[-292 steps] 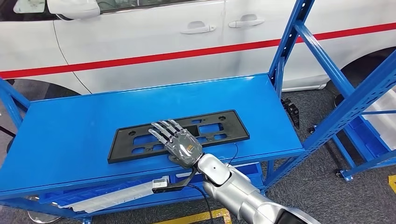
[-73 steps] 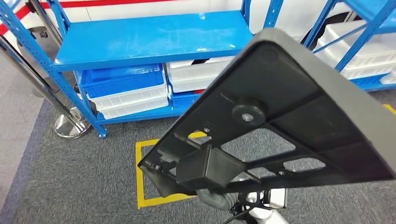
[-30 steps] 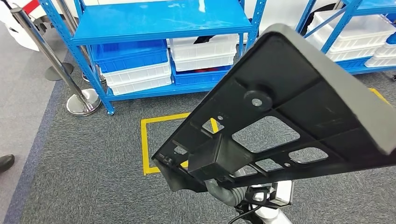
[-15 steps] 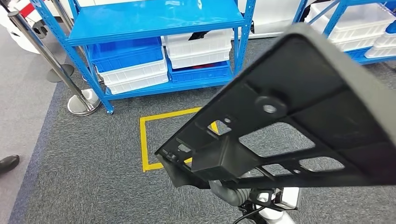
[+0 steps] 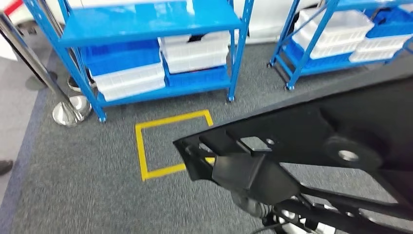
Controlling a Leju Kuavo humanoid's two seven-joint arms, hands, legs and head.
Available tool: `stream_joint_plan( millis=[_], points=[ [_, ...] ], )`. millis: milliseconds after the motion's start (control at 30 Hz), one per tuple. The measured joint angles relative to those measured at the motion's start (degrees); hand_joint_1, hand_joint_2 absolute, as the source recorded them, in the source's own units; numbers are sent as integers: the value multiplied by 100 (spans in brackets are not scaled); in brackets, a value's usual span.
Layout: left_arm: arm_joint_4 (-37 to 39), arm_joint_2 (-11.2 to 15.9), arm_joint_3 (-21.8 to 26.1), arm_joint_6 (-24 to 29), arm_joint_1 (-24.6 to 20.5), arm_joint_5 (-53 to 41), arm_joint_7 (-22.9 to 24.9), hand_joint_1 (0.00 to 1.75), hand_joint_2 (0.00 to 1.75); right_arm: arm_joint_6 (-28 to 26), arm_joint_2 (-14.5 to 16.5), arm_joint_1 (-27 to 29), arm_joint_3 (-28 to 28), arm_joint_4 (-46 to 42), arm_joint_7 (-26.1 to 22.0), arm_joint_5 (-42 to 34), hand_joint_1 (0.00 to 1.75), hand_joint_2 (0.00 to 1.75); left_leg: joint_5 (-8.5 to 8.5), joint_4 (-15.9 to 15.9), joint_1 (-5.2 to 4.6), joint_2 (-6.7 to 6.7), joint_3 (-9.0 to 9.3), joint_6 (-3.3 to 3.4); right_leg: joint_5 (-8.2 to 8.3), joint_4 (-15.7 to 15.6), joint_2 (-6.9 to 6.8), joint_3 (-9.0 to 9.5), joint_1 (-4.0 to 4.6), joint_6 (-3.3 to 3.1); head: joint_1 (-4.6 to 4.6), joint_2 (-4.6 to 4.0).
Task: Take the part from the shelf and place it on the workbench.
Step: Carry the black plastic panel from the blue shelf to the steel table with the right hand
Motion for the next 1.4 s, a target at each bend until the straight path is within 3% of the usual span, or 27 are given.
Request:
stream_joint_plan(
  millis=[33,100,133,167,233,300,367,433,500,567,633,667,700,733,800,833,900,967,1033,1100,1167,1200,1267,1333,1400],
  points=[
    [0,9,-24,3,-4,-1,29,0,175,37,-13,-29,11,-16,0,14,175,175,26,0,-13,43,-31,21,-230,314,-106,-123,3,1,1,0],
    [0,21,-81,3,-8,-1,101,0,175,158,-53,-136,99,-24,0,68,175,175,70,5,-57,158,-107,46,-650,1075,-190,-391,21,-3,1,0],
    [0,24,-113,1,-17,-1,131,0,175,204,-79,-204,173,-22,0,121,175,175,86,7,-86,219,-138,57,-728,1266,-198,-420,40,-26,1,0],
    [0,25,-147,-2,-31,0,154,0,175,221,-112,-287,270,-18,0,203,175,175,100,8,-122,283,-161,68,-714,1259,-204,-339,70,-72,1,0],
    [-1,17,-194,-23,-66,1,162,0,175,169,-188,-478,470,-2,0,384,175,175,113,7,-181,387,-170,84,-475,575,-306,163,181,-252,1,0],
    [-20,-28,-221,-53,-92,2,141,0,175,109,-257,-663,646,20,0,486,175,175,118,8,-215,476,-156,78,-339,-137,-545,617,320,-468,2,0],
    [-38,-61,-249,-71,-103,3,123,0,175,98,-303,-789,762,51,0,506,175,175,121,5,-212,564,-142,47,-329,-366,-633,731,392,-555,5,0],
    [-40,-61,-276,-76,-120,4,118,0,175,109,-341,-843,835,82,0,508,175,175,122,3,-201,619,-134,1,-255,-436,-520,741,372,-529,9,0],
    [-45,-68,-294,-76,-133,4,93,0,175,162,-366,-888,887,112,0,499,175,175,4,162,-187,426,-197,-66,-169,-524,-408,766,309,-500,10,0],
    [-45,-67,-300,-81,-121,3,46,0,175,232,-375,-938,922,167,0,494,175,175,-308,678,-149,155,-414,-140,-129,-561,-294,773,269,-494,10,0],
    [-44,-66,-309,-101,-103,2,12,0,175,273,-376,-949,953,253,0,514,175,175,-585,1289,-109,87,-674,-204,-121,-555,-172,765,257,-493,10,0],
    [-45,-68,-322,-115,-103,0,4,0,175,283,-377,-949,970,309,0,536,175,175,-591,1426,-87,86,-736,-232,-122,-547,-100,763,251,-487,10,0],
    [-45,-70,-339,-129,-110,-2,1,0,175,289,-377,-949,986,364,0,561,175,175,-494,1370,-65,85,-709,-257,-126,-531,-28,762,243,-475,10,0],
    [-46,-72,-358,-140,-122,-3,0,0,175,290,-377,-949,998,416,0,587,175,175,-306,1120,-40,70,-594,-280,-138,-506,49,762,230,-454,10,0],
    [-46,-72,-390,-155,-143,-5,2,0,175,287,-377,-950,1006,483,0,624,175,175,12,414,2,-104,-250,-309,-181,-437,179,752,198,-392,10,0],
    [-46,-73,-400,-157,-148,-4,9,0,175,304,-374,-957,1008,506,0,633,175,175,69,165,14,-228,-128,-296,-198,-398,240,722,186,-357,9,0],
    [-46,-77,-410,-144,-146,-2,55,0,175,399,-360,-972,1016,551,0,627,175,175,30,23,8,-369,-66,-236,-196,-357,351,650,171,-294,9,0],
    [-48,-106,-408,-106,-150,1,128,0,175,574,-324,-989,1023,614,0,589,175,175,41,-15,2,-274,-62,-155,-187,-340,436,601,156,-233,8,0],
    [-53,-154,-388,-52,-169,3,169,0,175,739,-277,-1036,1026,682,0,540,175,175,49,-45,13,-154,-38,-83,-291,-161,261,507,159,-174,8,0],
    [-56,-200,-344,3,-166,4,177,0,175,838,-235,-1106,1028,769,0,495,175,175,36,-58,7,-19,-18,-32,-574,445,-38,192,153,-125,9,0],
    [-57,-247,-301,47,-140,4,184,0,175,900,-206,-1139,1028,867,0,453,175,175,11,-57,-3,125,-8,-11,-787,1112,-155,-189,127,-97,9,0],
    [-57,-269,-286,64,-132,4,188,0,175,919,-201,-1140,1029,909,0,435,175,175,-3,-56,-5,192,2,-14,-749,1211,-175,-266,117,-93,9,0],
    [-57,-316,-262,89,-130,4,194,0,175,935,-196,-1155,1029,969,0,404,175,175,-39,-55,-5,313,48,-37,-401,783,-245,-88,109,-107,9,0],
    [-57,-356,-235,98,-135,4,186,0,175,926,-186,-1185,1029,1005,0,372,175,175,-87,-55,-21,415,107,-86,-116,38,-520,275,162,-156,10,0],
    [-57,-370,-213,99,-129,4,166,0,175,909,-176,-1206,1029,1028,0,358,175,175,-122,-70,-50,527,147,-145,-84,-294,-692,420,226,-220,9,0]
  ],
)
